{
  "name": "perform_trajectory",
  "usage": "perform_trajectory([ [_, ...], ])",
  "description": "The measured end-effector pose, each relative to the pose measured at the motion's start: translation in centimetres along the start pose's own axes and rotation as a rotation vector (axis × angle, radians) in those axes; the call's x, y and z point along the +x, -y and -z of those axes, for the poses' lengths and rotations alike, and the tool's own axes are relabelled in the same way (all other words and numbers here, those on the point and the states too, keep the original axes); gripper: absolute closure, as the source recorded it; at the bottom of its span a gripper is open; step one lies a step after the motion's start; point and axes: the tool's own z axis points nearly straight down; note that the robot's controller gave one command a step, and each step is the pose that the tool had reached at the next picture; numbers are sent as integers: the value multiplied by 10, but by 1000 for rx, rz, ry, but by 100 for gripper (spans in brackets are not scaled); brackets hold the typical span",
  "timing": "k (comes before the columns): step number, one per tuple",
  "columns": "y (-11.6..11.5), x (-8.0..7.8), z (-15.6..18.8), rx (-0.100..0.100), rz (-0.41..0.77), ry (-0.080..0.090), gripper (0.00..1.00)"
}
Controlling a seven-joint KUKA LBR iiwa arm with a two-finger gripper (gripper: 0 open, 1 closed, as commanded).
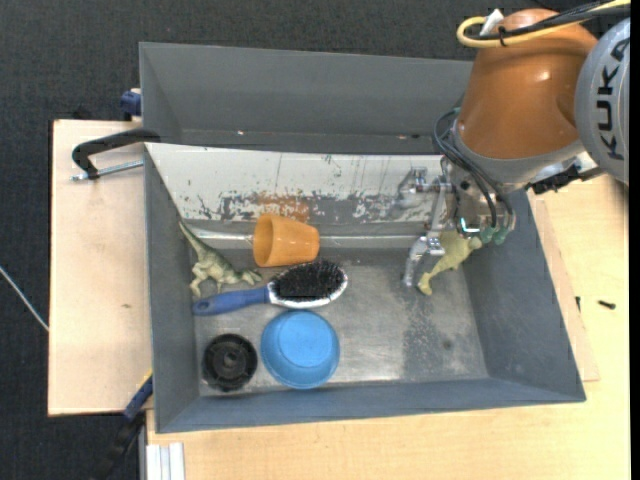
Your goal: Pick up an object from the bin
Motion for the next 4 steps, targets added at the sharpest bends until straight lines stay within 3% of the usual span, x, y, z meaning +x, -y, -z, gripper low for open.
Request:
perform_trajectory([
  [1,-71,-15,-58,-3,-178,1,0],
  [2,-94,-14,-146,-5,-284,23,0],
  [3,-93,-11,-151,-2,-284,13,100],
  [4,-93,-13,-150,-4,-285,24,0],
])
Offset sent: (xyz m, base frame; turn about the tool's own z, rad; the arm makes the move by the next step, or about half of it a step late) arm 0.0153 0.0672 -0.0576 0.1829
